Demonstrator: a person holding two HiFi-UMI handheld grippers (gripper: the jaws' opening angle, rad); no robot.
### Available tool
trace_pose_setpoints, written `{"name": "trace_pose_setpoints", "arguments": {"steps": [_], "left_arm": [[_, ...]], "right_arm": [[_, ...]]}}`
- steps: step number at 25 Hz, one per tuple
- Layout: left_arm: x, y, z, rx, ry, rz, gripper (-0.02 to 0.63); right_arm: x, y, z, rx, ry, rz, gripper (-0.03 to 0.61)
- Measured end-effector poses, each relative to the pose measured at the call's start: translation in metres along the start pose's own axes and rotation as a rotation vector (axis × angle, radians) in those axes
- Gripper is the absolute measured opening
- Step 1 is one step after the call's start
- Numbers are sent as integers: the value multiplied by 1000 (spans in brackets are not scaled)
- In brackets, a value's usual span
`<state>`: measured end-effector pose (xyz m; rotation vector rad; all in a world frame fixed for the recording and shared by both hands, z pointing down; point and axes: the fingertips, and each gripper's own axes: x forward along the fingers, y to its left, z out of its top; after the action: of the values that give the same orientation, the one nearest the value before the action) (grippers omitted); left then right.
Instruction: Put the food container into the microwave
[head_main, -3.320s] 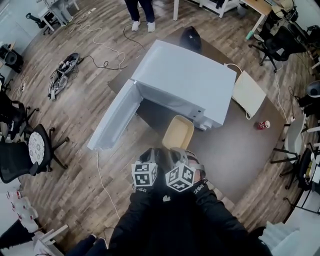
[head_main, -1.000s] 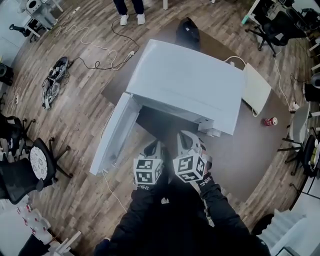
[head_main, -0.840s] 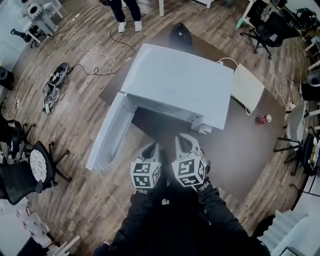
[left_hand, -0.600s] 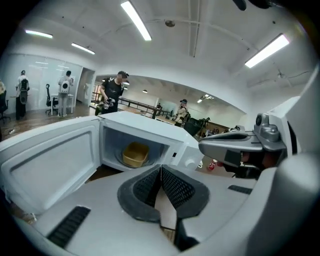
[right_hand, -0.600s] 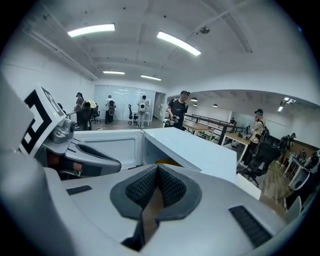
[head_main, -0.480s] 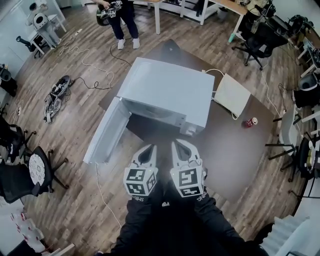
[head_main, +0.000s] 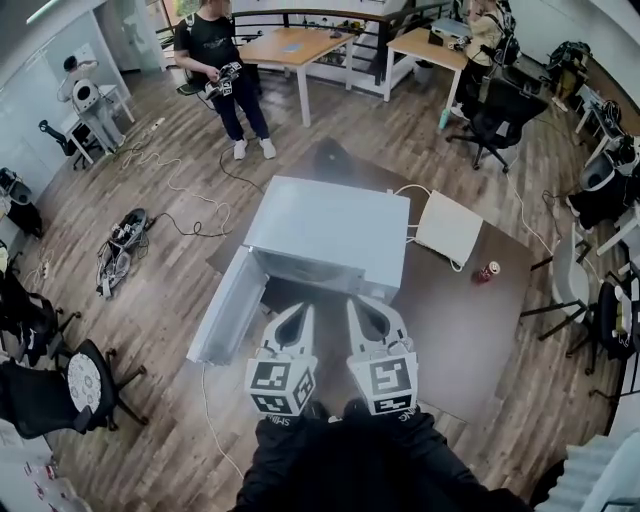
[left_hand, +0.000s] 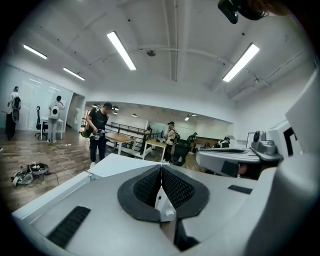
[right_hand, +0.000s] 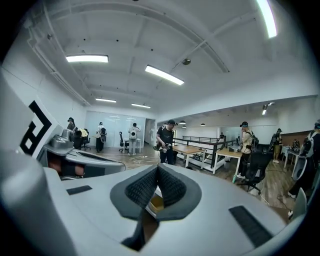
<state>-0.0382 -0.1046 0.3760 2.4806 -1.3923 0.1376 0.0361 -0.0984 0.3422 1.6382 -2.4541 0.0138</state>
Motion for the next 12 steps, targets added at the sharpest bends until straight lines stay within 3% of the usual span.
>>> {"name": "trace_pose_setpoints", "arguments": {"steps": [12], "left_arm": [[-2, 25, 30, 38, -60, -35, 34]], "right_arm": [[18, 11, 23, 18, -64, -31, 23]]}}
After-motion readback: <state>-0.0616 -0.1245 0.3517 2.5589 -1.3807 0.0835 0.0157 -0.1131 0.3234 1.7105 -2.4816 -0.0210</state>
